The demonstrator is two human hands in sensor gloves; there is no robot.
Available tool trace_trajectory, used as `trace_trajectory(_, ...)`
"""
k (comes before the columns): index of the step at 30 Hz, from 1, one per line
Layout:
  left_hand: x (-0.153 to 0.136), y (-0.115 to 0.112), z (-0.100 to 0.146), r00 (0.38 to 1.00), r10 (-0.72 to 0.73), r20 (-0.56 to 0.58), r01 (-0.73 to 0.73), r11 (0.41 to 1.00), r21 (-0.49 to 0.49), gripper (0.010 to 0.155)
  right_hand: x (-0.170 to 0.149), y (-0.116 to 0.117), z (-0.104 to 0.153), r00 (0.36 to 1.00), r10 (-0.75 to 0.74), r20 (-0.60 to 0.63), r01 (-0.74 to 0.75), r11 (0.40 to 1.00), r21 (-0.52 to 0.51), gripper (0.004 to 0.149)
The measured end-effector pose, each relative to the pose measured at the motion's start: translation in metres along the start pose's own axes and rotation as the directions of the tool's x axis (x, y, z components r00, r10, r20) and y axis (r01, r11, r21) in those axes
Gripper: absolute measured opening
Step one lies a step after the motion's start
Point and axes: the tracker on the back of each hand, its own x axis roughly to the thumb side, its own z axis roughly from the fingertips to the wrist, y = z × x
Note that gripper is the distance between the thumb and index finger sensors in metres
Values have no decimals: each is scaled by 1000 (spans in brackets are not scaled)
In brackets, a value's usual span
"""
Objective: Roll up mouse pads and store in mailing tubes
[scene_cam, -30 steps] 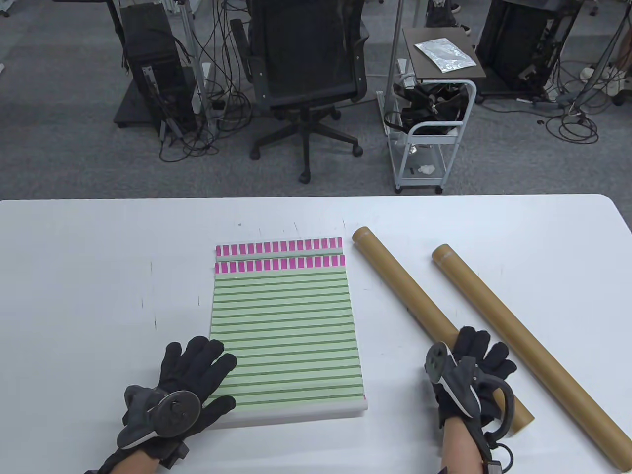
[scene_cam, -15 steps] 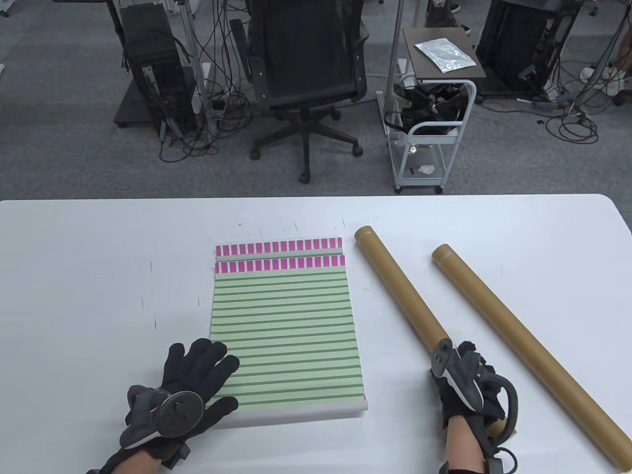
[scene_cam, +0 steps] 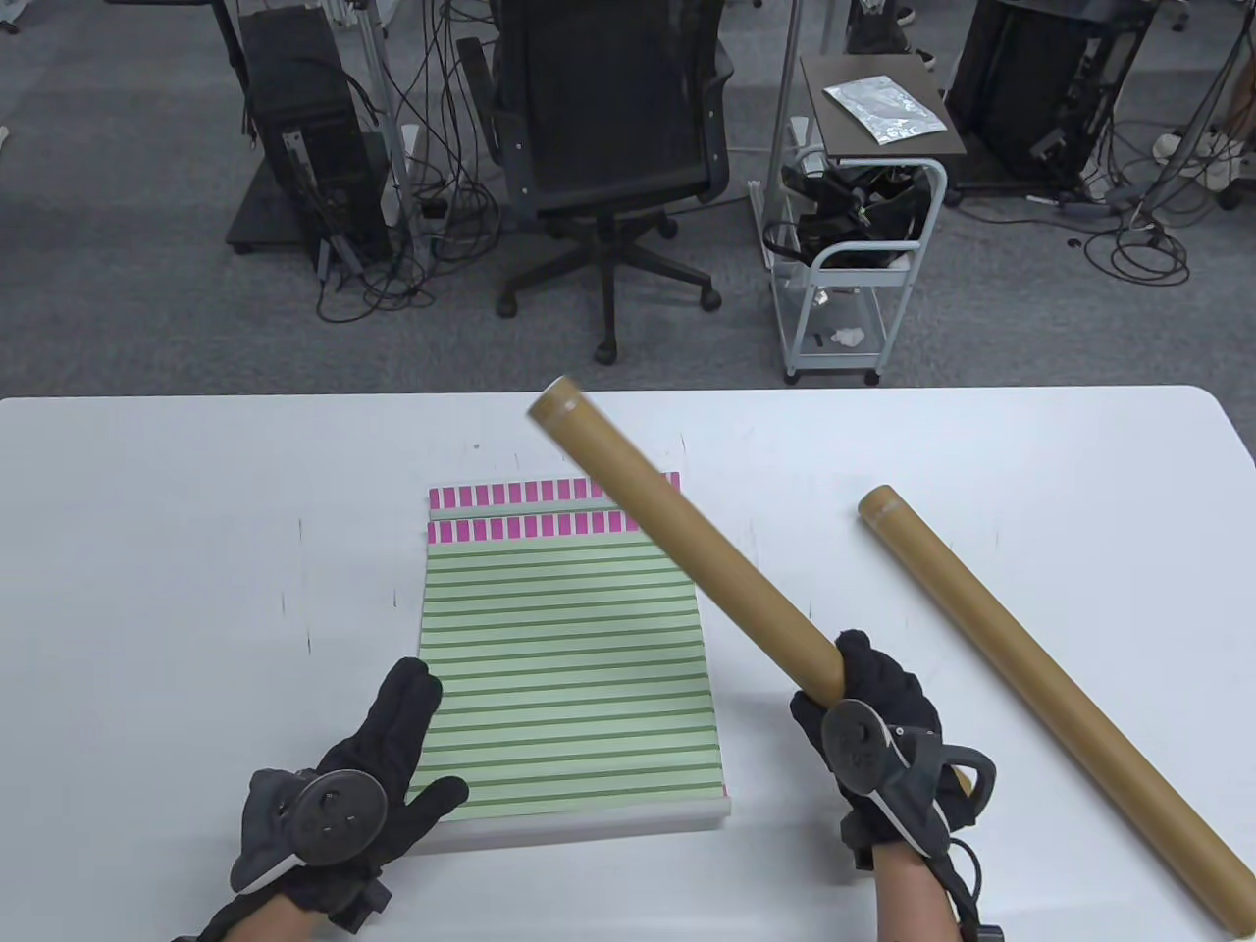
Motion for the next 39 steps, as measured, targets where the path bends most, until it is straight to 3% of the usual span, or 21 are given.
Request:
trace_trajectory(3, -12, 4, 1, 983, 170, -64, -168, 985, 41, 93, 4, -4, 4, 989, -148, 21, 148, 989, 1, 84)
trace_trajectory(6, -23, 6, 1, 934, 340, -111, -331, 939, 88, 91, 8, -8, 7, 994, -32, 102, 35, 999, -31, 81)
trace_trajectory(10, -29, 6, 0, 864, 498, -78, -490, 866, 100, 70, 17, -6, 10, 987, 26, 161, -21, 999, -31, 79)
trace_trajectory(15, -37, 6, -1, 827, 536, -171, -516, 843, 150, 53, 19, -6, 12, 983, 35, 178, -29, 999, -38, 78)
trace_trajectory(17, -39, 0, -2, 814, 517, -264, -498, 856, 141, 57, 24, -6, 13, 979, 63, 194, -53, 997, -56, 78)
trace_trajectory(20, -41, -7, -2, 816, 494, -301, -481, 868, 121, 62, 28, -6, 14, 976, 80, 204, -67, 995, -71, 78)
trace_trajectory(23, -42, -6, -2, 816, 492, -302, -474, 870, 137, 52, 29, -5, 15, 970, 107, 216, -93, 993, -76, 78)
trace_trajectory(28, -44, -6, -1, 786, 537, -306, -519, 843, 144, 49, 24, -1, 15, 969, 126, 212, -119, 992, -48, 78)
trace_trajectory(33, -44, -10, -4, 729, 634, -260, -642, 764, 63, 45, 15, 9, 11, 975, 141, 173, -147, 989, 20, 78)
trace_trajectory(39, -43, -13, -6, 694, 689, -207, -704, 711, 5, 44, 7, 12, 9, 978, 149, 143, -157, 986, 48, 78)
